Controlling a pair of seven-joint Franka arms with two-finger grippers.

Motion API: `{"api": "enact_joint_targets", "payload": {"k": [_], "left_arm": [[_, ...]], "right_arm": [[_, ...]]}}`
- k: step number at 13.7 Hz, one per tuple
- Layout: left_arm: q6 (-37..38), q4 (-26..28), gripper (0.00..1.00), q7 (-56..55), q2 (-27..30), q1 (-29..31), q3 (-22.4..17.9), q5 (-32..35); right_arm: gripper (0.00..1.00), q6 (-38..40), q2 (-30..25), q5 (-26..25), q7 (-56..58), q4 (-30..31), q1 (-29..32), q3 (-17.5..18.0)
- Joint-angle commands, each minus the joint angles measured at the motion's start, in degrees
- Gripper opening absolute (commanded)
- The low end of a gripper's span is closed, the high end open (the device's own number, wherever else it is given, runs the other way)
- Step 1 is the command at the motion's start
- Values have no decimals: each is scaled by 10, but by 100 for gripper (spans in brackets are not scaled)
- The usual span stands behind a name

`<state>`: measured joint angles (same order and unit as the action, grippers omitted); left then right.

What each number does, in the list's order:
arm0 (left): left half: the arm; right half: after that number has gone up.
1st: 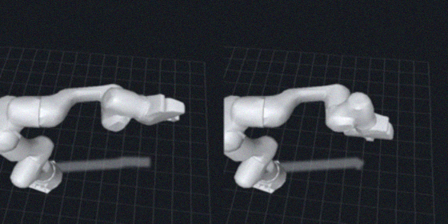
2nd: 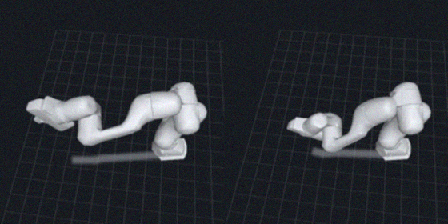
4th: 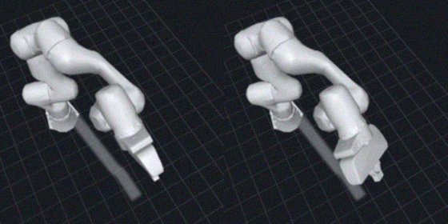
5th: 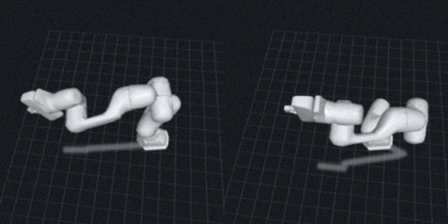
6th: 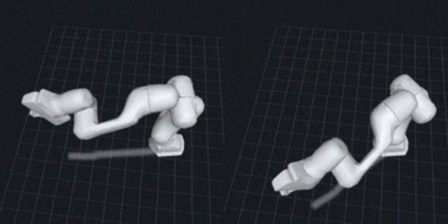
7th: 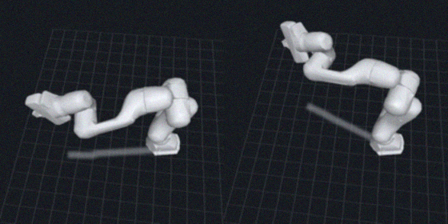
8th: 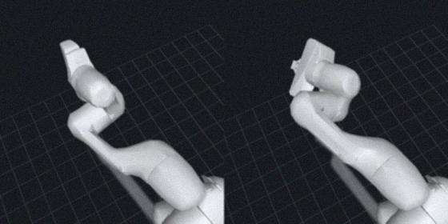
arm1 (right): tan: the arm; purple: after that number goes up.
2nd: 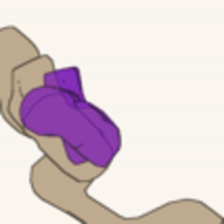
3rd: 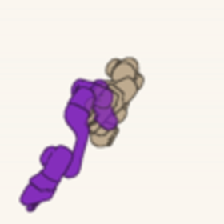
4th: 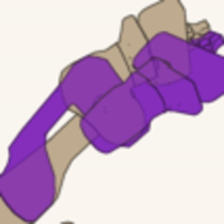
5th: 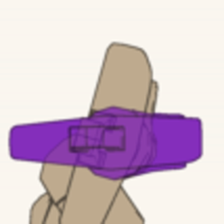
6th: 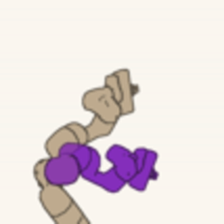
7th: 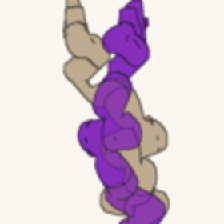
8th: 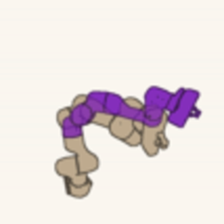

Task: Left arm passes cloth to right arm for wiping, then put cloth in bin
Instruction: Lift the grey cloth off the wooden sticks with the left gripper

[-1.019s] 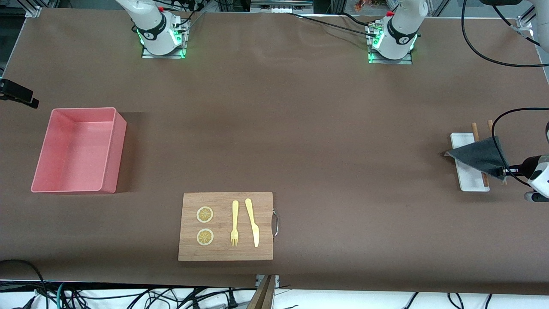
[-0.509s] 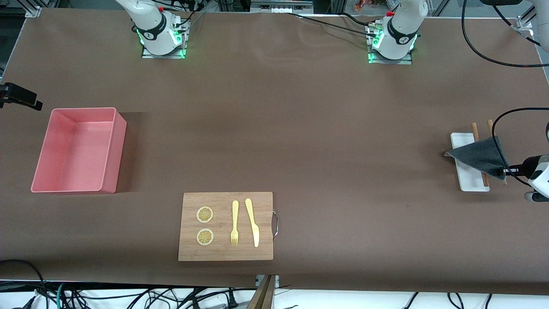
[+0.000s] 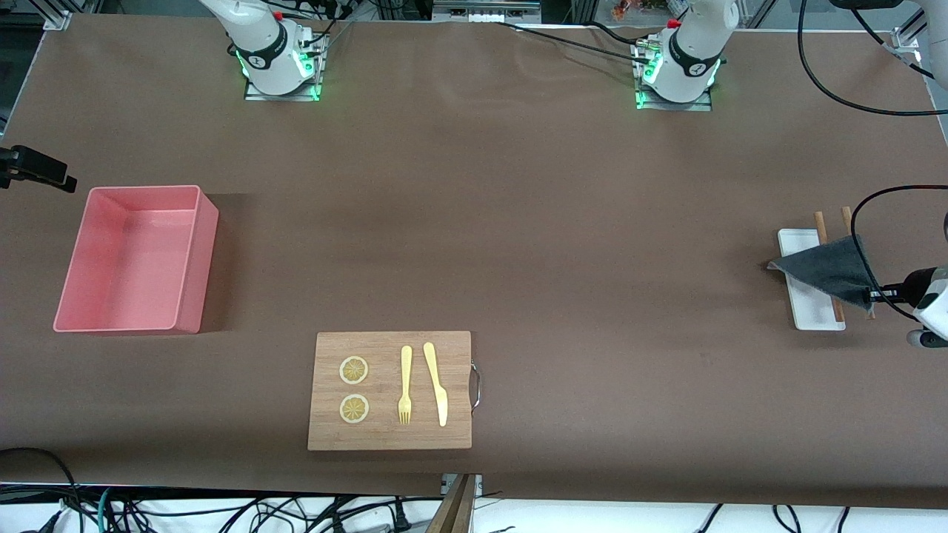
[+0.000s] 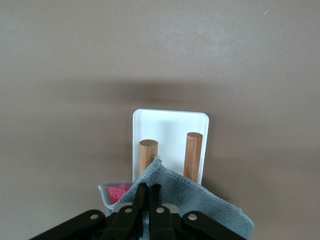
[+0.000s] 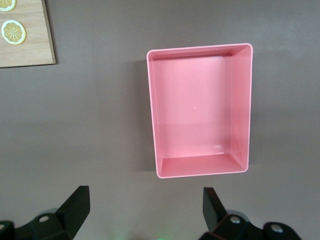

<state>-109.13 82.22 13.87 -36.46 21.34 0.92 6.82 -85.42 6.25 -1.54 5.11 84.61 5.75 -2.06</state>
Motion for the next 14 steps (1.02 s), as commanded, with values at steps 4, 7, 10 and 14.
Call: {"api": "enact_joint_targets", "payload": {"k": [4, 7, 10, 14], "left_arm": [[77, -14, 0, 6, 10, -6, 13, 12], [116, -16, 0, 5, 54, -33, 14, 12], [208, -90, 0, 5, 67, -73, 15, 11], [326, -189, 0, -18, 68, -155, 18, -8]], "right_arm": [[100, 4, 8, 5, 10, 5, 0, 3], [100, 10, 8, 2, 21, 5, -6, 6], [100, 12, 9, 5, 15, 5, -10, 6], [100, 8, 25, 14, -46, 4, -25, 7]]}}
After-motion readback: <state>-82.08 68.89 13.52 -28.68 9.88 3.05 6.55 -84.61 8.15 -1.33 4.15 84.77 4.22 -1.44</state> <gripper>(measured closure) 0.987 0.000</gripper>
